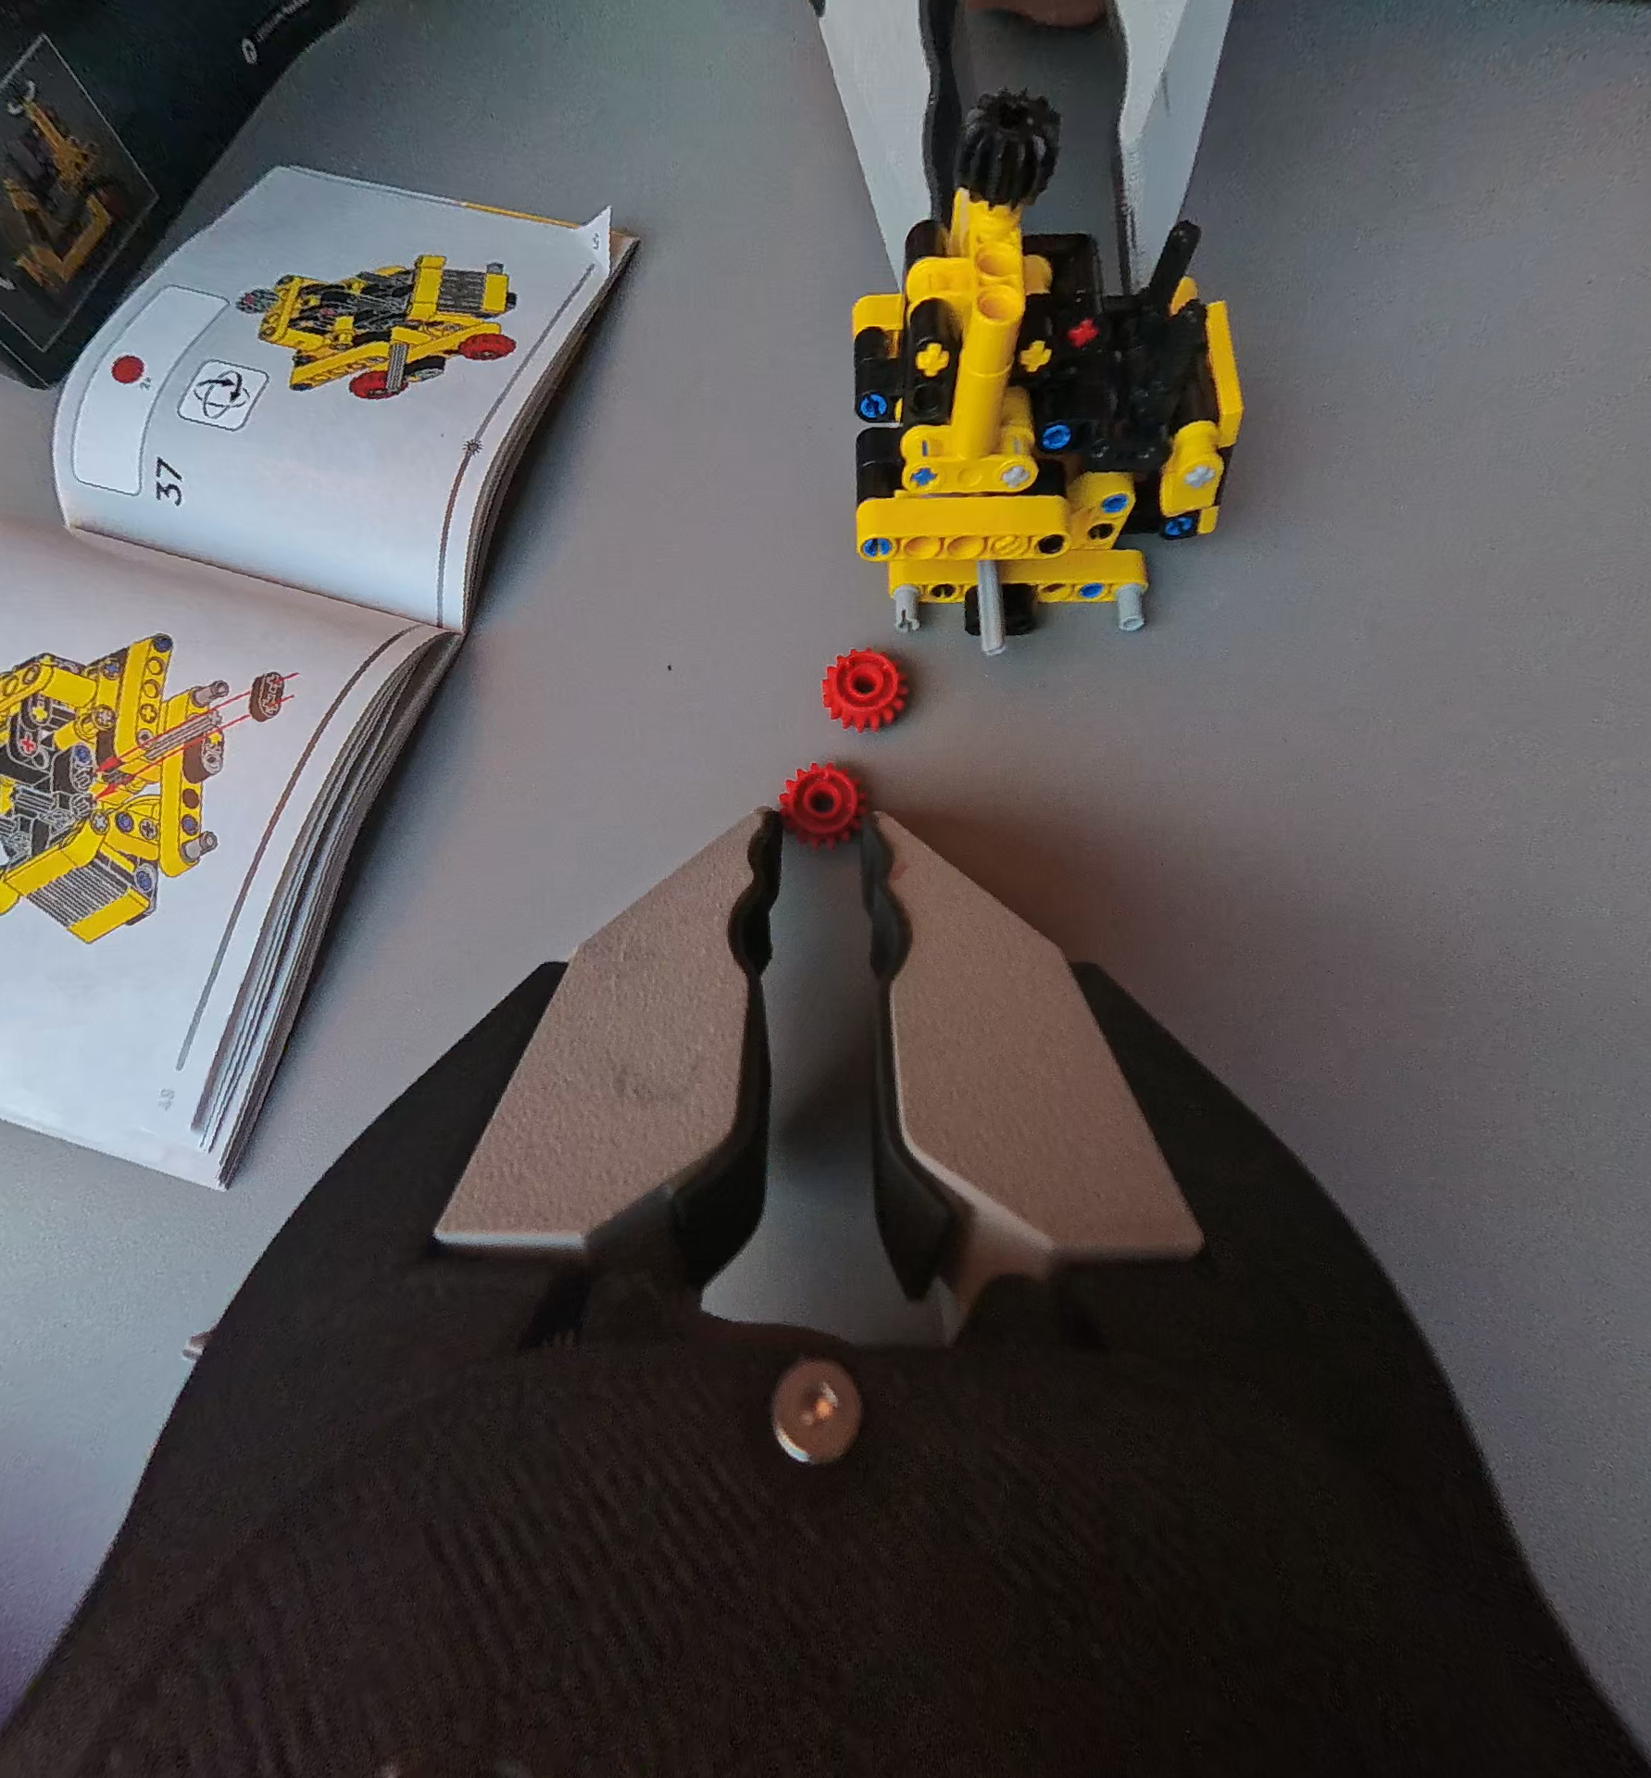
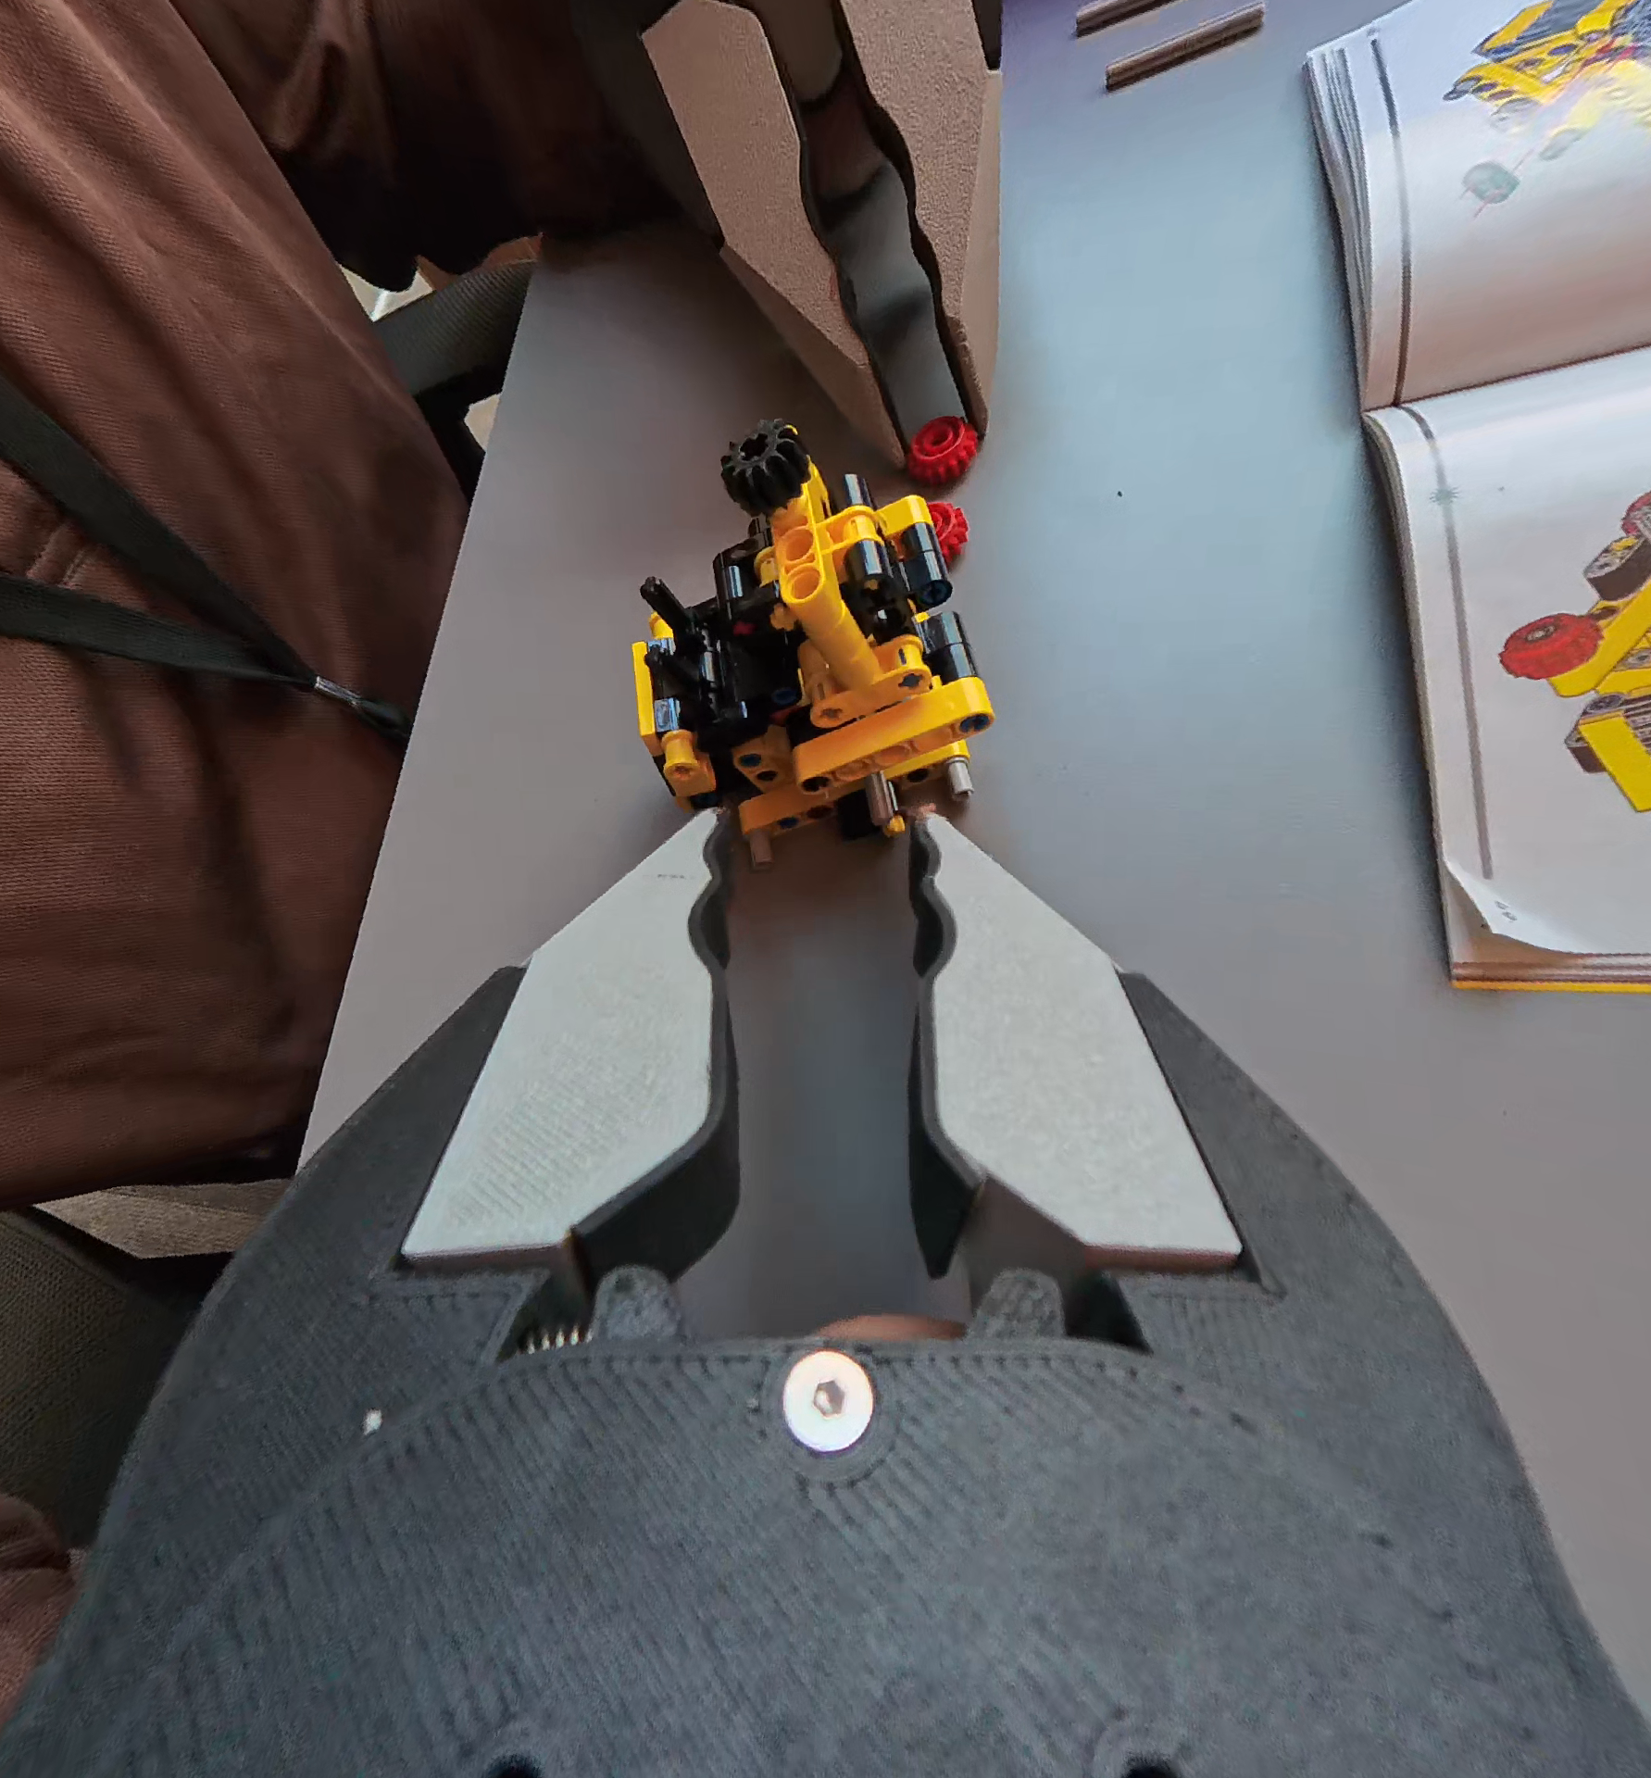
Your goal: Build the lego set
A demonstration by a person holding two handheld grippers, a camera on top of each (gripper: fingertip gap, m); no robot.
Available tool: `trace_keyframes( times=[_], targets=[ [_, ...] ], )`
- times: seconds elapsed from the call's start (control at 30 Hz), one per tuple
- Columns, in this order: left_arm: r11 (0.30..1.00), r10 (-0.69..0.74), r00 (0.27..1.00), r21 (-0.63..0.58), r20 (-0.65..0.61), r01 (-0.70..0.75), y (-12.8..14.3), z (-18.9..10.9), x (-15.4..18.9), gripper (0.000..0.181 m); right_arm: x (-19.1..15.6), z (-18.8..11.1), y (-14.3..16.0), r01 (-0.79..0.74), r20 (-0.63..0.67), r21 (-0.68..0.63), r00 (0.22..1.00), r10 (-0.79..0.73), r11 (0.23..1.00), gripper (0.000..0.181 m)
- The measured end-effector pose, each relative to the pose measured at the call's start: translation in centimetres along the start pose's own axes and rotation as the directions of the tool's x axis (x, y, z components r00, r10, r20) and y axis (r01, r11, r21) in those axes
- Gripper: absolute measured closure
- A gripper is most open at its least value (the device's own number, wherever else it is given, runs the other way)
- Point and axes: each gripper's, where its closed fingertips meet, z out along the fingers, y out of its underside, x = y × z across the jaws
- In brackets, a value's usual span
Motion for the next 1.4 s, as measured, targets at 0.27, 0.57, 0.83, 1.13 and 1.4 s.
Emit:
trace_keyframes(
  times=[0.27,0.57,0.83,1.13,1.4],
  targets=[
    [1.0,0.008,1.0,0.003,0.008,-0.008,-0.01,-0.01,-0.01,0.168,0.07,-0.03,-0.02,-0.028,0.021,0.002,0.999,0.028,1.0,0.145],
    [1.0,-0.021,1.0,0.004,-0.016,0.021,0.05,-0.02,0.02,0.168,-0.13,0.26,0.35,-0.018,0.028,-0.028,0.999,0.019,0.999,0.145],
    [0.999,-0.033,0.999,0.005,-0.027,0.033,0.06,-0.03,0.01,0.168,-0.24,0.0,0.06,-0.022,0.041,-0.004,0.999,0.022,1.0,0.145],
    [1.0,-0.03,0.999,0.005,-0.025,0.03,0.05,-0.02,0.02,0.168,-0.13,0.12,0.2,-0.001,0.008,-0.016,1.0,0.001,1.0,0.145],
    [0.999,-0.038,0.999,0.005,-0.032,0.038,0.05,-0.02,0.01,0.168,0.26,0.05,0.08,0.004,-0.035,-0.006,0.999,-0.004,1.0,0.146]
  ],
)
